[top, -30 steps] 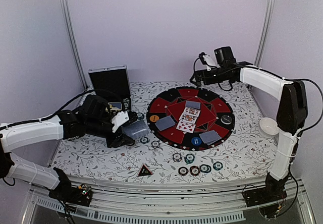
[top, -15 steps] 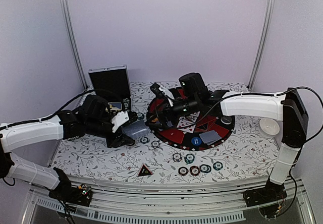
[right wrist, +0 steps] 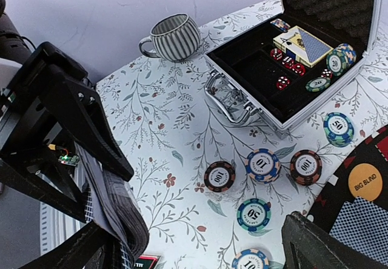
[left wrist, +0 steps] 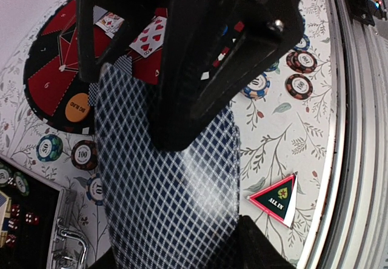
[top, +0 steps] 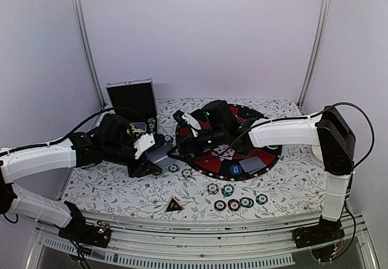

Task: Distribute texas hold em gaming equipment
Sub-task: Pick up the poker card from the face-down deck piles.

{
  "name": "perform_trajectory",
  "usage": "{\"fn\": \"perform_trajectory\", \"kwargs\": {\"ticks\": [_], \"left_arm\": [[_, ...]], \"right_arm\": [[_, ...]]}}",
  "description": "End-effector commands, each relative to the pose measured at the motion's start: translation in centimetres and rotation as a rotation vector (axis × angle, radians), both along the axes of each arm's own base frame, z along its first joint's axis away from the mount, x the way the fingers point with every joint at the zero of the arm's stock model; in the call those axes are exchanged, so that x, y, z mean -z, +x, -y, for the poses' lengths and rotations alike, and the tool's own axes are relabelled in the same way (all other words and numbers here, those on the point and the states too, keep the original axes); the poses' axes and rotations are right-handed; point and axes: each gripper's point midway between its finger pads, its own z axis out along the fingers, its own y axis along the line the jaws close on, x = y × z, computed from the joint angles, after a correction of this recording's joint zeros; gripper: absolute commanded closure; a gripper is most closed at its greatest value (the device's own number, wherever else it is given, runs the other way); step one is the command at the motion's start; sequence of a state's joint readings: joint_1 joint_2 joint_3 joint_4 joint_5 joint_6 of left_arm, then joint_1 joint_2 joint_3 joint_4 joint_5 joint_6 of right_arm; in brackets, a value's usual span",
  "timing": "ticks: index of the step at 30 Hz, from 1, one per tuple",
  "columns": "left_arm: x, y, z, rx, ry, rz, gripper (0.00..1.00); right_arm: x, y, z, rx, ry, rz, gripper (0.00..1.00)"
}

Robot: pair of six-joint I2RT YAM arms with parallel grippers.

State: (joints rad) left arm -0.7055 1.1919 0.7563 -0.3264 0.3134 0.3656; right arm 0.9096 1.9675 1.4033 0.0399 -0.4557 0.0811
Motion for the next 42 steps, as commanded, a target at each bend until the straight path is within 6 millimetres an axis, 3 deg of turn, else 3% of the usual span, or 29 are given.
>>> {"fn": "perform_trajectory", "kwargs": {"ticks": [1,9,18,21,30,34,42], "left_arm": [[-0.6,0.5,0.3,0.001,-0.025,0.013,0.54],[-0.5,0.4,0.4,0.004,-0.023,0.010,0.54],[-0.5,0.4,0.4,0.005,-0.023,0.007,0.54],[-0.5,0.5,0.4,0.002,-0.022,0.009,0.54],[-0.5,0.4,0.4,0.004,-0.024,0.010,0.54],[-0.5,0.4,0.4,0.004,-0.025,0.010,0.54],[-0.5,0.4,0.3,0.003,-0.023,0.009,0.54]], "right_arm": [[-2.1,1.3,0.5,0.063,0.003,0.094,0.01],[-2.7,0.9,1.3,0.055,-0.022,0.108,0.01],[-4.0,-1.2,0.6,-0.059,0.019,0.056,0.24],[-4.4,-1.7,0.5,-0.088,0.032,0.047,0.39],[-5.3,-1.8,0.9,-0.080,0.028,0.056,0.95],[-5.7,-1.6,1.4,-0.067,0.008,0.079,0.98],[-9.5,-2.3,3.2,-0.121,0.078,0.102,0.98]]}}
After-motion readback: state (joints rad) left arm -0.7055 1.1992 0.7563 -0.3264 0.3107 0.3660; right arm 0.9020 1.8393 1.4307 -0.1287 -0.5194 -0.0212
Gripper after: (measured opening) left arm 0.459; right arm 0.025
